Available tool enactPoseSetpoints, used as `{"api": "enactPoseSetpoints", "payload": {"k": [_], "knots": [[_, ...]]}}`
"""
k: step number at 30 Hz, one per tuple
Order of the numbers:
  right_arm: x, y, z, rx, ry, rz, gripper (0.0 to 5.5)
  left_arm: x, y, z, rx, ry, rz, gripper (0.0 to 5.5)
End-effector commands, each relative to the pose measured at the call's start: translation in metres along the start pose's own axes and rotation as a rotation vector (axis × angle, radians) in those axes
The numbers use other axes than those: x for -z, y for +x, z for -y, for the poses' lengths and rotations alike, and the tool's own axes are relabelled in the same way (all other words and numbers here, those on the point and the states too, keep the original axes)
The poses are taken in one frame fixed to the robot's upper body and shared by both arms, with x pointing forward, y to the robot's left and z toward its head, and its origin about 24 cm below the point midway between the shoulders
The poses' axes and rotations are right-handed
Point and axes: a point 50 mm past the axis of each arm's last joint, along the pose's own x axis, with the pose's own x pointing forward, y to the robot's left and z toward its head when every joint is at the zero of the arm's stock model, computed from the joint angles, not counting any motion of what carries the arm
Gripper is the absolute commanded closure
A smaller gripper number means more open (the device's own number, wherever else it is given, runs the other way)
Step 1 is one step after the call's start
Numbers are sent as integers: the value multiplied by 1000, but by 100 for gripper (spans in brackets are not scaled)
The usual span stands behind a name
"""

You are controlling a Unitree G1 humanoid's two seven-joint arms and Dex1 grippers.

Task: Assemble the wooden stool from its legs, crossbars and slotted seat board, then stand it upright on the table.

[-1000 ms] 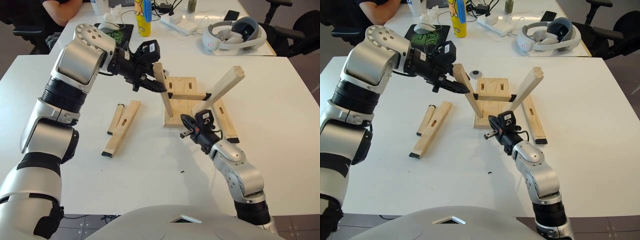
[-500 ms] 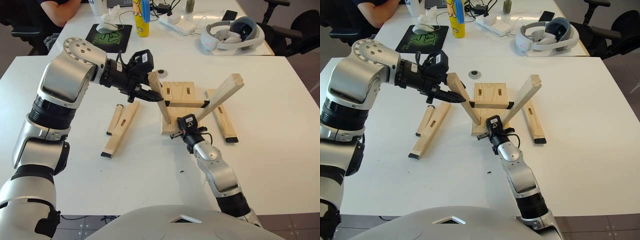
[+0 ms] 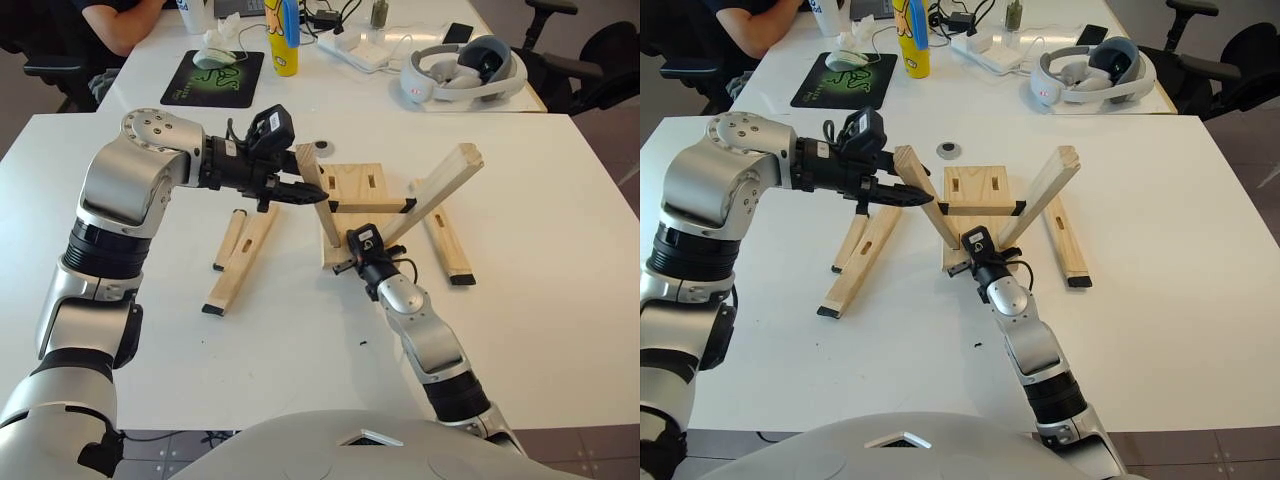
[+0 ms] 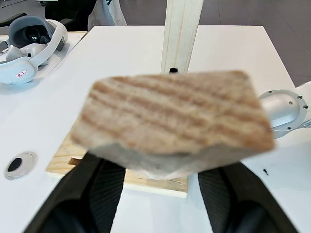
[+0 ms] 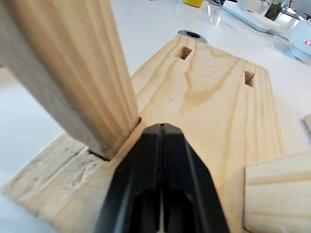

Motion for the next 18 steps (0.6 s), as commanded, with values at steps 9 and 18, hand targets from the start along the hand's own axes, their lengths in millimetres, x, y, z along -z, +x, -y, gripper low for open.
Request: {"api": "enactPoseSetpoints", "payload": {"k": [9, 18], "knots": [[57, -9, -2, -58, 9, -302, 550, -2, -40, 3, -2, -50, 89, 141], [63, -10, 7, -63, -16, -318, 550, -66, -101, 15, 22, -75, 443, 112]]}}
